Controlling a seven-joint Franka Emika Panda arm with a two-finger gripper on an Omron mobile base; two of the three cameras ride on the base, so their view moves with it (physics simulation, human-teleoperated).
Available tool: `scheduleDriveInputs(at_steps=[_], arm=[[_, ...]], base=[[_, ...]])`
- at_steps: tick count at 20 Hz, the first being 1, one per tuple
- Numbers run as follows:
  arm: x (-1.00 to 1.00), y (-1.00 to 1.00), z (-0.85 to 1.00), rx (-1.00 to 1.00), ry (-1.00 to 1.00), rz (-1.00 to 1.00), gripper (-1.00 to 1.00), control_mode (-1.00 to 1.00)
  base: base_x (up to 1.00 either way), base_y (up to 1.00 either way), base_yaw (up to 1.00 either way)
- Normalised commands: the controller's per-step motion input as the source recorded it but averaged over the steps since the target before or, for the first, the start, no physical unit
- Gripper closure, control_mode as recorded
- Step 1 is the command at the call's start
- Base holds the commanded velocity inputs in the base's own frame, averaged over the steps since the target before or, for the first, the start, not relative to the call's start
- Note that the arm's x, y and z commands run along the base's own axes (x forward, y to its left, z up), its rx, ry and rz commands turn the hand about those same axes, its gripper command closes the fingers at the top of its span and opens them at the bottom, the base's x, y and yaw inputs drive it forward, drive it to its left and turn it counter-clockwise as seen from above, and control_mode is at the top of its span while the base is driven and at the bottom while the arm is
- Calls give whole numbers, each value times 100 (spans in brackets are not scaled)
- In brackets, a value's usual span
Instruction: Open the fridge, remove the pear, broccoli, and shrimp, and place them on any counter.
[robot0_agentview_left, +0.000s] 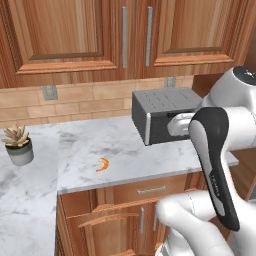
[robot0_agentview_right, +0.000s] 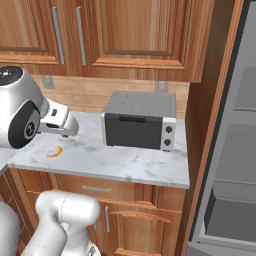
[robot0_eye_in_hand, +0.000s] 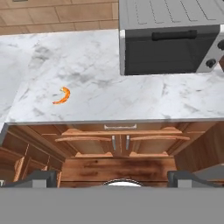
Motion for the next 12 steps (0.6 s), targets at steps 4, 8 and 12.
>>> scheduleDriveInputs(at_steps=[4, 8, 12], arm=[[0, 0, 0, 0, 0, 0, -100, 100], [0, 0, 0, 0, 0, 0, -100, 100], [0, 0, 0, 0, 0, 0, -100, 100]], base=[[-56, -42, -2], [-62, -63, -3], [-52, -68, 0]])
